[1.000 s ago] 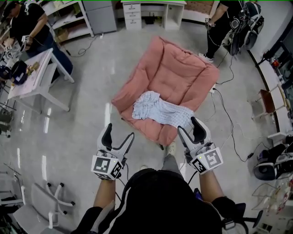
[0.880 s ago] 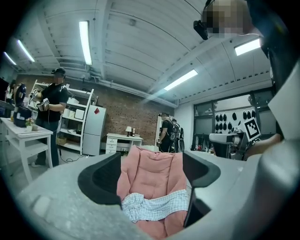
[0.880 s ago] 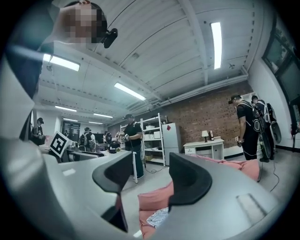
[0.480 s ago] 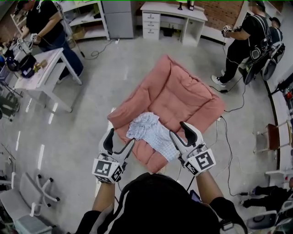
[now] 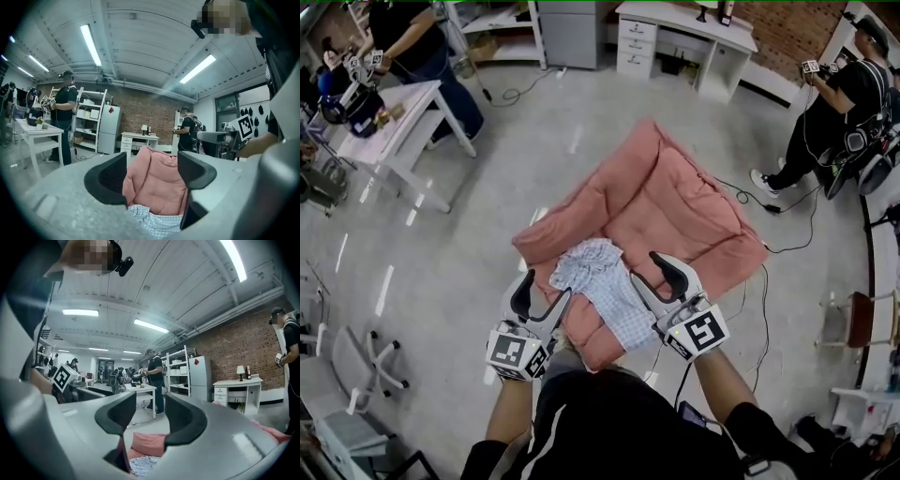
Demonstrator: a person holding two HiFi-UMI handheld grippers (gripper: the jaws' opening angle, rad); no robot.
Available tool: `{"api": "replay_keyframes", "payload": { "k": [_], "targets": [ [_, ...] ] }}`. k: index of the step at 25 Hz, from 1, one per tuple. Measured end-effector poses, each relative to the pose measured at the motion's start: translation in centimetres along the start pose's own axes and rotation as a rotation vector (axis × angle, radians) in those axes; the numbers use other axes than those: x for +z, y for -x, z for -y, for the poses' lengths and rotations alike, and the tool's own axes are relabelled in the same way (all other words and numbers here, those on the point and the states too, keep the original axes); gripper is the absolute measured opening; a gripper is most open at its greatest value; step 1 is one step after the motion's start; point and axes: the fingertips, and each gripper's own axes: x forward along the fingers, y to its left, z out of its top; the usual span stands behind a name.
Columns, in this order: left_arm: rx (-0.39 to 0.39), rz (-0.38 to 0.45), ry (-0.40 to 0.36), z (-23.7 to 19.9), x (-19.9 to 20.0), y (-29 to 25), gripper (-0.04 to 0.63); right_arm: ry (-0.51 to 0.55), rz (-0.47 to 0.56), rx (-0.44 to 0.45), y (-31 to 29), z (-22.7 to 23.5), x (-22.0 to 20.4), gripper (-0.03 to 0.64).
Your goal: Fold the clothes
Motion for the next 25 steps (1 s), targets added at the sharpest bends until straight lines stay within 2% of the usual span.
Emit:
{"api": "replay_keyframes", "payload": {
  "k": [8, 13, 20, 25],
  "targets": [
    [-0.026, -0.073, 0.013, -3.4, -3.1, -1.9, 0.325, -0.035, -0.088, 0.018, -4.2, 0.1, -4.1, 0.186],
    [-0.035, -0.109, 0.029, -6.1, -6.7, -5.4, 0.325, -0.036, -0.131, 0.001, -7.0, 2.0, -6.9, 0.177],
    [-0.015, -0.201, 0.047, -9.1, -13.9, -7.8, 0.316, -0.057, -0.264, 0.026, -10.2, 3.2, -15.8, 0.149],
    [-0.001, -0.277, 0.069, -11.0, -19.3, -7.8, 0.279, -0.055, -0.365, 0.043, -11.9, 3.5, -22.2, 0.127]
  ]
}}
